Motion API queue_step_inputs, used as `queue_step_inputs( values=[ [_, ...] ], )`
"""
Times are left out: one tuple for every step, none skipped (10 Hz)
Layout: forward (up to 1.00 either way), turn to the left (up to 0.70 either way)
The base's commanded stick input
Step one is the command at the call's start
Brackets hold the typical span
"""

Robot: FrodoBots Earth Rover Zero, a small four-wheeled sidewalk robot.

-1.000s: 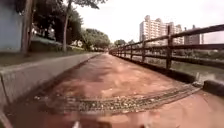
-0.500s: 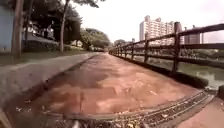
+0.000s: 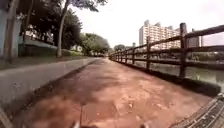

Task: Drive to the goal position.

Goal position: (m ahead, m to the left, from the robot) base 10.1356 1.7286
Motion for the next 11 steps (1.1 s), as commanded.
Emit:
queue_step_inputs(
  values=[
    [0.70, 0.00],
    [0.70, 0.00],
    [0.70, 0.00],
    [0.70, 0.00],
    [0.70, 0.00],
    [0.70, 0.00],
    [0.70, 0.00],
    [0.70, 0.00],
    [0.70, 0.00],
    [0.70, 0.00],
    [0.70, 0.00]
  ],
)
